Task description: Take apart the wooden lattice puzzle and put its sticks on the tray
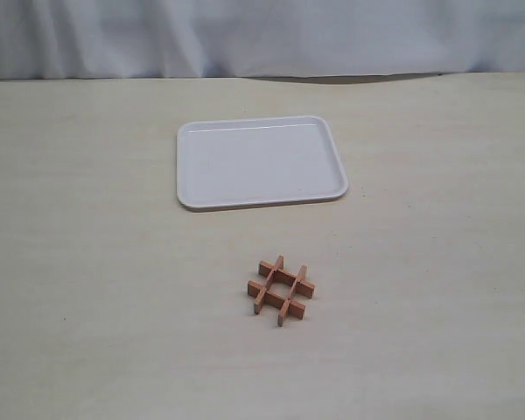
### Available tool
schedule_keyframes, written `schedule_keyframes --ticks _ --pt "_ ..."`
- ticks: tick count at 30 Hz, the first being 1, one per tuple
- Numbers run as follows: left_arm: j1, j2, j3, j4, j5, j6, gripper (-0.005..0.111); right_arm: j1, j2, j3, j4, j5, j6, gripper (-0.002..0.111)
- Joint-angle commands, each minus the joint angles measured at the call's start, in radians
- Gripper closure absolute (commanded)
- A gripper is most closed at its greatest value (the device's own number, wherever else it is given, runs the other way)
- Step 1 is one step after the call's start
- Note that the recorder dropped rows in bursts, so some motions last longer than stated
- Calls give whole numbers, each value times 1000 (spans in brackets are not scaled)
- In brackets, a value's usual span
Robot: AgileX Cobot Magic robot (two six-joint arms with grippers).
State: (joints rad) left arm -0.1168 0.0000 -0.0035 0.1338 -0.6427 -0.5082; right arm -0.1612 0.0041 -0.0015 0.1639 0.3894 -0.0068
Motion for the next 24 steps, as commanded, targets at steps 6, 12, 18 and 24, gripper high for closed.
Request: schedule_keyframes --ticks 6,12,18,24 --pt "1 160 -194 11 174 29 107 1 -4 2 4 -2 -7 104" --pt "1 515 -349 11 360 145 107 1 -4 2 4 -2 -7 104" --pt "-1 923 -495 58 697 145 107 1 -4 2 4 -2 -7 104" --pt "-13 1265 -627 29 1008 235 107 1 -4 2 4 -2 -7 104"
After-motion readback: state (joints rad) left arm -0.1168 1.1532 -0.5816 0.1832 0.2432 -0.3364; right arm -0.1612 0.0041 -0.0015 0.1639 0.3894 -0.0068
